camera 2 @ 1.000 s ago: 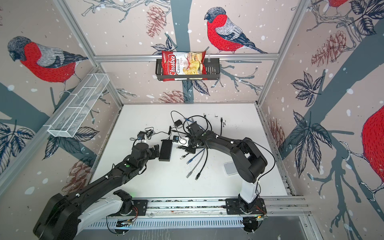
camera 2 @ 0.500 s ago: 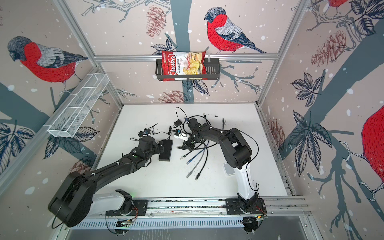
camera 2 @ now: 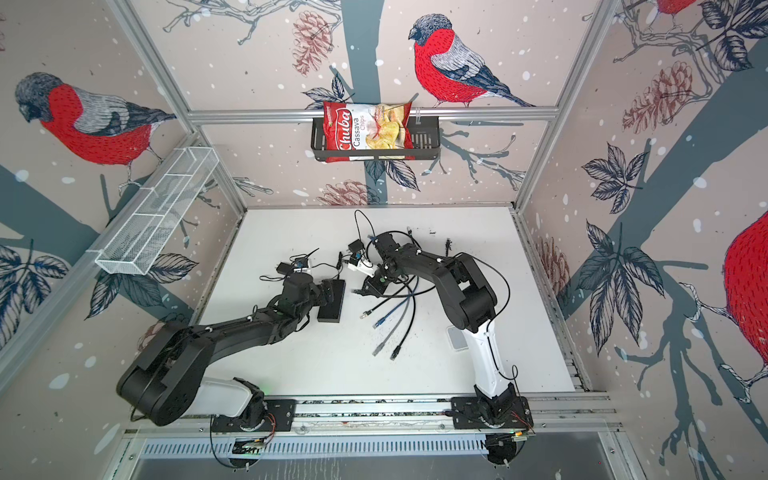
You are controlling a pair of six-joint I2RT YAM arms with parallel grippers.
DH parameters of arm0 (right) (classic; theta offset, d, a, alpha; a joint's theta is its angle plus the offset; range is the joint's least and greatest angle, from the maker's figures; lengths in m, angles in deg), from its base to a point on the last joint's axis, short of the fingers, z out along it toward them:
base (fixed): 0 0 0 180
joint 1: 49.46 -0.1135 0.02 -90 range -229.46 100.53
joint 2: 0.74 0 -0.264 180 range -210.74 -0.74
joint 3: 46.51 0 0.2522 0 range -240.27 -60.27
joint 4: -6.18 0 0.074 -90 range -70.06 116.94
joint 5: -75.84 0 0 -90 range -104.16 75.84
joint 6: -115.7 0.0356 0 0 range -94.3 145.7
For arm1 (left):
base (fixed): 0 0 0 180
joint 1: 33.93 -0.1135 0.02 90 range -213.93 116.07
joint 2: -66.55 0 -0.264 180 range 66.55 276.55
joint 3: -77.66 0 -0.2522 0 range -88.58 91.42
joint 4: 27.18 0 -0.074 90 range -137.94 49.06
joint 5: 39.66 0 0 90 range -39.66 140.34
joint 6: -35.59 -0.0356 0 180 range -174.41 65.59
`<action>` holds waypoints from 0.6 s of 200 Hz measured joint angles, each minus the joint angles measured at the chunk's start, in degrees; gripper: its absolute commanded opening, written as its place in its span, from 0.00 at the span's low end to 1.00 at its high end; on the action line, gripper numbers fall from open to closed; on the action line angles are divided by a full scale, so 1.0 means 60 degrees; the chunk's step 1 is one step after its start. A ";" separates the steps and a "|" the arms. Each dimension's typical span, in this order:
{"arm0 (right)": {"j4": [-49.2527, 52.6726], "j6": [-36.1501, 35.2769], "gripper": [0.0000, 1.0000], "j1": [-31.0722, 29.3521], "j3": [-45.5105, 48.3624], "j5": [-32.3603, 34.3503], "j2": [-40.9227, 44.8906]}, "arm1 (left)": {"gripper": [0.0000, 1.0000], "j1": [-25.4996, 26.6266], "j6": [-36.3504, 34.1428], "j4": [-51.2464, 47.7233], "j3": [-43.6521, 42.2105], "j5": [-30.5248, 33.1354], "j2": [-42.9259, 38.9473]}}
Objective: Insert the plug into the switch port
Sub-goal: 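Grasp the switch with the left gripper while the right aligns the plug with a port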
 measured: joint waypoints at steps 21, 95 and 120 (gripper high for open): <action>-0.0004 -0.0007 0.01 -0.0007 -0.0168 -0.0084 -0.0138 | 0.87 0.0000 -0.0018 0.0408 0.0011 -0.0226 0.0248; 0.0004 0.0015 0.01 -0.0011 -0.0565 -0.0535 -0.0495 | 0.85 -0.0007 0.0011 0.1424 0.0215 -0.0758 0.1224; 0.0015 0.0022 0.01 -0.0011 -0.0732 -0.0597 -0.0652 | 0.85 -0.0007 0.0058 0.1479 0.0386 -0.0980 0.1406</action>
